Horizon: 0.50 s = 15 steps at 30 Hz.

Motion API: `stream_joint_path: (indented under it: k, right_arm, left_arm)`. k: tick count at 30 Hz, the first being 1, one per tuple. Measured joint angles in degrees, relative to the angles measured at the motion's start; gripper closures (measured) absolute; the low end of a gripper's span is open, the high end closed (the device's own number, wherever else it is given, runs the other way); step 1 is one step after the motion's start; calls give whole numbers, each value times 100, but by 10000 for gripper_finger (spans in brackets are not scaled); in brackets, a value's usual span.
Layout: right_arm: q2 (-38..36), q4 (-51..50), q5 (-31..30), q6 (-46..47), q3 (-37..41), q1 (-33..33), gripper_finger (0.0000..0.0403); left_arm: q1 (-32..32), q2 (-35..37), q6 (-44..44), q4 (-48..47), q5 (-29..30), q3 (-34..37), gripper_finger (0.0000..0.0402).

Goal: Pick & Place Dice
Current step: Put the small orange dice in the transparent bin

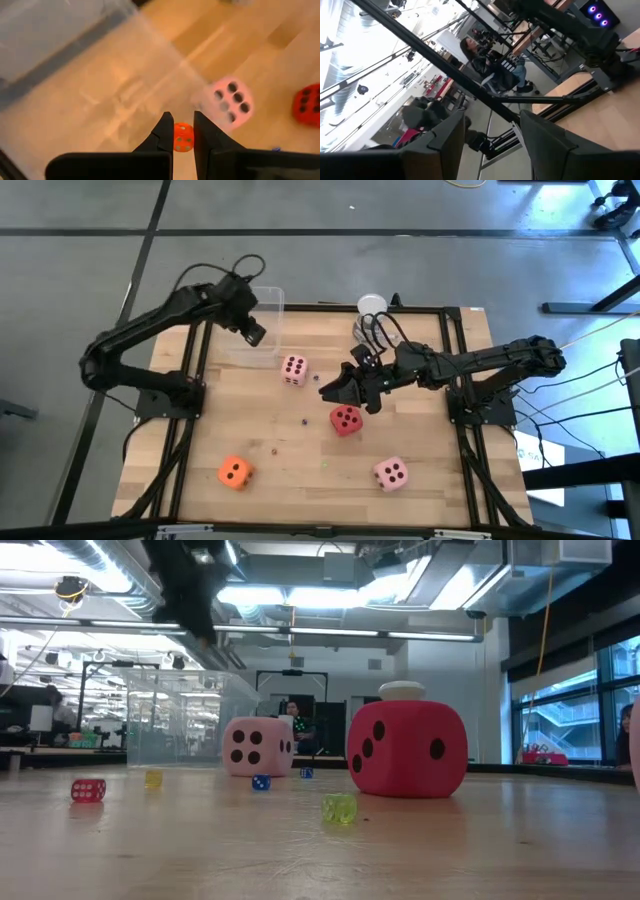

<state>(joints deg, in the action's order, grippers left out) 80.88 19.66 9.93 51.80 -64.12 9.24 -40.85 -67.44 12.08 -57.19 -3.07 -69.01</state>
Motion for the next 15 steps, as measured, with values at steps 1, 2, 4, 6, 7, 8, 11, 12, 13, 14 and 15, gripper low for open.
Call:
stream_joint_path:
  k: [1, 2, 4, 6, 7, 8, 11, 12, 13, 14, 15]
  right_arm:
    - [0, 0, -3, -8, 0, 36, 211]
    - [0, 0, -17, -21, 0, 74, 211]
    - [0, 0, -117, -23, 0, 157, 211]
    - [0, 0, -198, -25, 0, 235, 211]
    - [0, 0, -236, -27, 0, 266, 211]
    - [0, 0, -278, -32, 1, 292, 211]
    - [0, 0, -335, -38, 2, 336, 211]
    - [0, 0, -337, -38, 2, 336, 211]
    - [1, 0, -346, -38, 2, 336, 211]
    - [1, 0, -350, -37, 2, 336, 211]
    - [2, 0, -350, -35, 2, 336, 211]
  left_arm:
    - [-51, -110, -32, -7, -15, 46, 389]
    - [-89, -224, -45, -7, -15, 89, 389]
    - [-129, -489, -80, -8, -15, 114, 389]
    - [-132, -741, -171, 12, -15, 115, 389]
    - [-131, -858, -225, 19, -24, 115, 389]
    - [-131, -974, -288, 19, -55, 113, 389]
    - [-131, -1336, -471, 15, -171, 115, 389]
    - [-131, -1433, -519, 6, -184, 115, 389]
    - [-131, -1513, -566, -13, -190, 115, 389]
    - [-131, -1588, -603, -41, -211, 115, 389]
    - [-131, -1655, -639, -78, -252, 115, 389]
